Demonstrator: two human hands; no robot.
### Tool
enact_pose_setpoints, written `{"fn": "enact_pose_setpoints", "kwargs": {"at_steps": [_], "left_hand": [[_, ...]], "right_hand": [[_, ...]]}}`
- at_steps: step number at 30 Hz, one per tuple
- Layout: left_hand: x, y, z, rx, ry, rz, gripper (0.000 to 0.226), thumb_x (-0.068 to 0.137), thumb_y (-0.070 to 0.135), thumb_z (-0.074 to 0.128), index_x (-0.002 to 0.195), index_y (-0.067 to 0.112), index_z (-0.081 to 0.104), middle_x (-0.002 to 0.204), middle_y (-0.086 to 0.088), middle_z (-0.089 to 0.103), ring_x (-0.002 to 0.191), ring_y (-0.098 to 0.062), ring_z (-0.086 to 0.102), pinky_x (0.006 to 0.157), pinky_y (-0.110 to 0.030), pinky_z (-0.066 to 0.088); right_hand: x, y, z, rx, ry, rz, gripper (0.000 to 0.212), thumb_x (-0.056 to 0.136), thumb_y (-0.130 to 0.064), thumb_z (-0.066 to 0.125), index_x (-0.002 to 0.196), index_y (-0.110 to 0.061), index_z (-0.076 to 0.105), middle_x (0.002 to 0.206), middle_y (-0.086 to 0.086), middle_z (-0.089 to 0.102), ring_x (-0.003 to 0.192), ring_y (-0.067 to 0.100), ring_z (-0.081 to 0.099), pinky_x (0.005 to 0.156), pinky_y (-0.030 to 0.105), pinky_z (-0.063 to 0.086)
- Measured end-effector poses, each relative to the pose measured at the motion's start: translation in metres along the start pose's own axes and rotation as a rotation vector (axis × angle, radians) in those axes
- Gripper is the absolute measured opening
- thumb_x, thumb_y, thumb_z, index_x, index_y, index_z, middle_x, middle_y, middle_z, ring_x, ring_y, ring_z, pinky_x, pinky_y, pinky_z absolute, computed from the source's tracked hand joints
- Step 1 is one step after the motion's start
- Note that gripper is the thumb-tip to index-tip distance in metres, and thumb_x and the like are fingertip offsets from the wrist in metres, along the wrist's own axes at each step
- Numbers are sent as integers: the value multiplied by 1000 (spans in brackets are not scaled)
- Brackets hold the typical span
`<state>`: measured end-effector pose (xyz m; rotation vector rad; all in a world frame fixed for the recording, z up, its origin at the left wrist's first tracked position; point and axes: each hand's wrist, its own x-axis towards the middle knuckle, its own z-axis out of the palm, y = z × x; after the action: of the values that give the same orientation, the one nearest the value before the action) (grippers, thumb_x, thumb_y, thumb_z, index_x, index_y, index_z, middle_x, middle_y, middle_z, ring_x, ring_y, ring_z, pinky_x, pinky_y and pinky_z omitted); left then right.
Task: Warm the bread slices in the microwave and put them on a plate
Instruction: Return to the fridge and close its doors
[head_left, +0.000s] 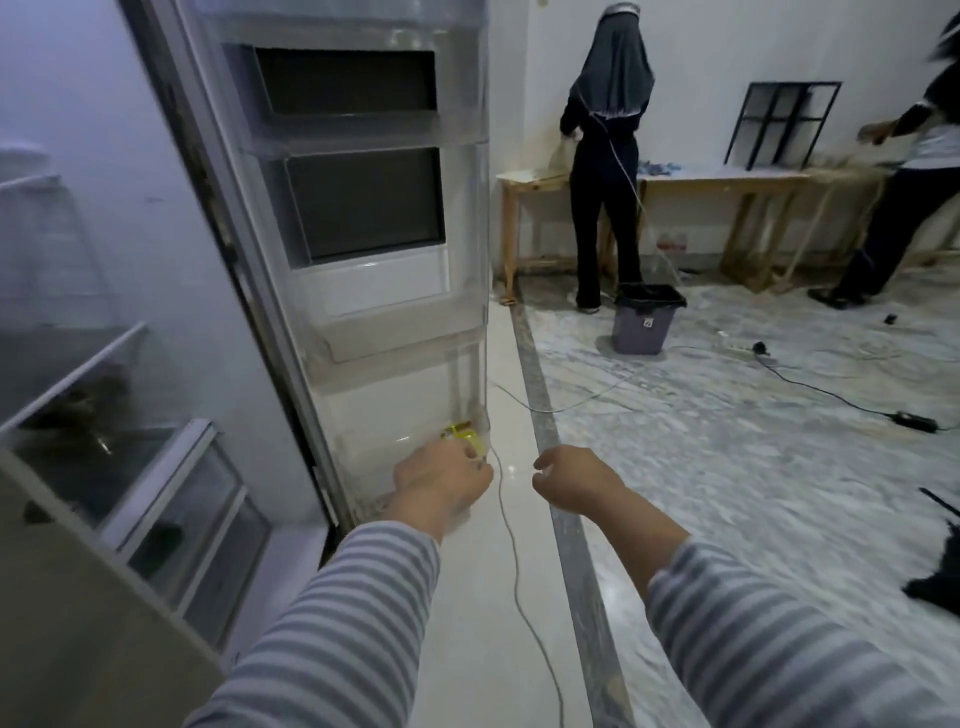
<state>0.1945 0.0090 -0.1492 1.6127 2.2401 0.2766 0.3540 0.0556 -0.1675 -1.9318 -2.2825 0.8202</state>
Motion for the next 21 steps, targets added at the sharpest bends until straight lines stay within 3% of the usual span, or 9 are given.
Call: {"fn": "enact_pose_setpoints", "kwargs": {"at_steps": [5,11,21], "left_hand": [[59,25,-9,31,6,56,38,87,43,50,122,32,59,129,3,59,118,-21,55,95,-30,45],[129,64,-7,48,-6,78,37,86,46,47,118,33,61,125,7,61,115,-19,56,96,-33,46],[247,199,0,-14,80,-19,39,88,47,46,124,35,57,130,8,58,120,-17,53,93,-30,43]], "right_hand": [[53,3,-24,27,45,42,40,88,-32,47,125,-28,59,135,3,55,122,23,52,101,35,44],[119,28,-60,3,66,24,40,90,-32,49,128,-26,58,134,3,56,122,21,52,100,34,44],[243,108,-185,-70,77,-100,35,91,-28,50,123,-24,61,132,3,58,118,22,56,94,31,46]]}}
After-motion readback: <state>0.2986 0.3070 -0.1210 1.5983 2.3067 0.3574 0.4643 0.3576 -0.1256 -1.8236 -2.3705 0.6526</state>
